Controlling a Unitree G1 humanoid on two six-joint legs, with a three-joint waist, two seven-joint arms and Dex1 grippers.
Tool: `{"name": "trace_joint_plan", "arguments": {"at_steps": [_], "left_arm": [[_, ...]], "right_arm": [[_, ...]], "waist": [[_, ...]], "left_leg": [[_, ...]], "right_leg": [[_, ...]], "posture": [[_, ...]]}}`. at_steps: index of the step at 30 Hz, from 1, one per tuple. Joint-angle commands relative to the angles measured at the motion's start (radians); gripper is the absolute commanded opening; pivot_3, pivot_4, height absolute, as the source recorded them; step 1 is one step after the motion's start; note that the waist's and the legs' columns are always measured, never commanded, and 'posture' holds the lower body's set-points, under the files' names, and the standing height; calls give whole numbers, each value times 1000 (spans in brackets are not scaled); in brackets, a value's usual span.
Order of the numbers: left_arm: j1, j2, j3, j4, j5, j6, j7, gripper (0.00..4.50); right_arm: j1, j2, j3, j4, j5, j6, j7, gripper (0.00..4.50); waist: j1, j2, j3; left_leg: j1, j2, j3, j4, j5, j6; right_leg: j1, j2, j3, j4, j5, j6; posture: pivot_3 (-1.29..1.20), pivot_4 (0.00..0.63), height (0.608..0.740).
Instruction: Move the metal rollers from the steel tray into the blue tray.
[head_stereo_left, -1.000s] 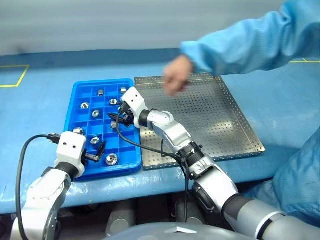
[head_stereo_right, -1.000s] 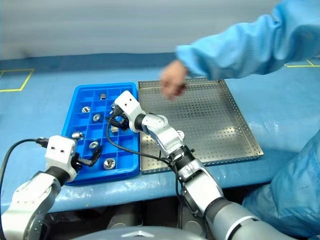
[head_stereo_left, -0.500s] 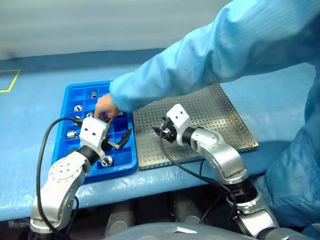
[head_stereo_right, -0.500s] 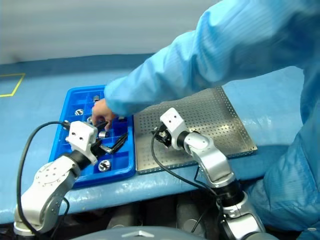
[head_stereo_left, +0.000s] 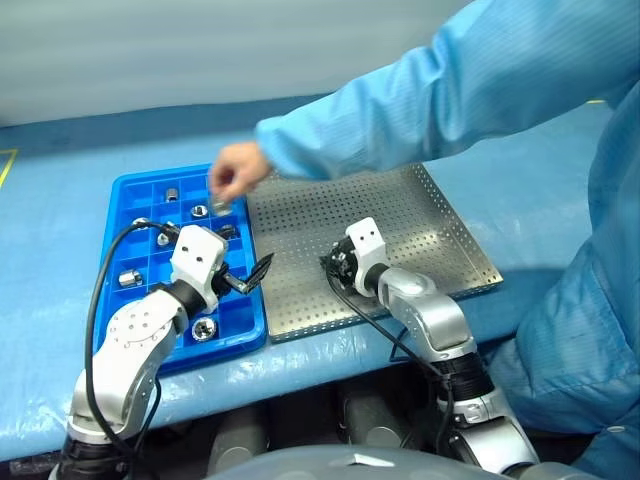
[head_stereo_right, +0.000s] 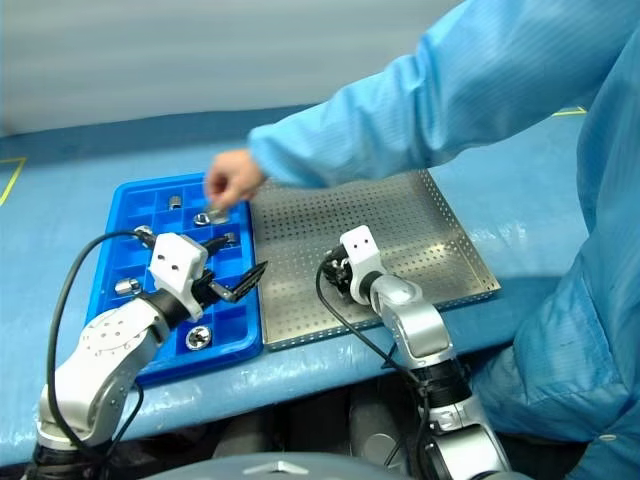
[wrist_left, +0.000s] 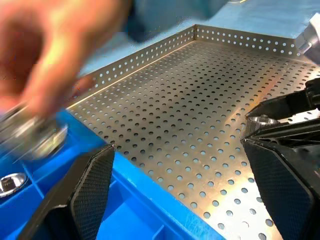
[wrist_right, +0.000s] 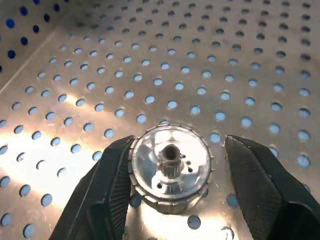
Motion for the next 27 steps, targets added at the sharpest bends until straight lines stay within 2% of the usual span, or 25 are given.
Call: {"name": "trace_joint_plan", "arguments": {"at_steps": [1, 4, 10, 16, 20, 27], "left_arm": [[7, 8, 29, -56, 0, -9, 13, 4500], [14, 10, 36, -63, -4, -9, 16, 4500], [56, 28, 99, -89, -12, 4, 19, 4500], [157, 109, 187, -108, 63, 77, 69, 4500], [165, 75, 234, -105, 76, 130, 128, 4500], [224, 29, 207, -168, 79, 97, 136, 4500]], "right_arm": [[-6, -7, 12, 24, -18, -24, -2, 2623], [-9, -1, 6, 27, -19, -51, -6, 1756], [-39, 27, 23, -88, 25, -29, 39, 1720], [-134, 90, 96, -184, 99, 20, 125, 1720], [-230, 159, 159, -32, 77, -66, 153, 1720], [-342, 277, 204, 283, 43, -224, 192, 1720]], "waist": [[2, 0, 0], [3, 0, 0], [2, 0, 0], [4, 1, 1], [19, 1, 0], [62, 0, 0]], "left_leg": [[0, 0, 0, 0, 0, 0], [1, 0, 0, 0, 0, 0], [0, 0, 0, 0, 0, 0], [0, 4, 0, -1, 0, 0], [1, 5, -2, -1, 0, 0], [1, 5, -1, -1, -1, -5]], "right_leg": [[0, 0, 0, 0, 0, 0], [1, 0, 0, 0, 0, 0], [0, 0, 1, 0, 0, 0], [-2, 3, 0, 1, -1, -1], [-1, 5, -1, 1, -1, -3], [-1, 5, -1, 1, 3, -9]], "posture": [[-101, 150, 740], [-100, 150, 740], [-93, 150, 740], [-55, 150, 740], [-11, 150, 740], [59, 150, 740]]}}
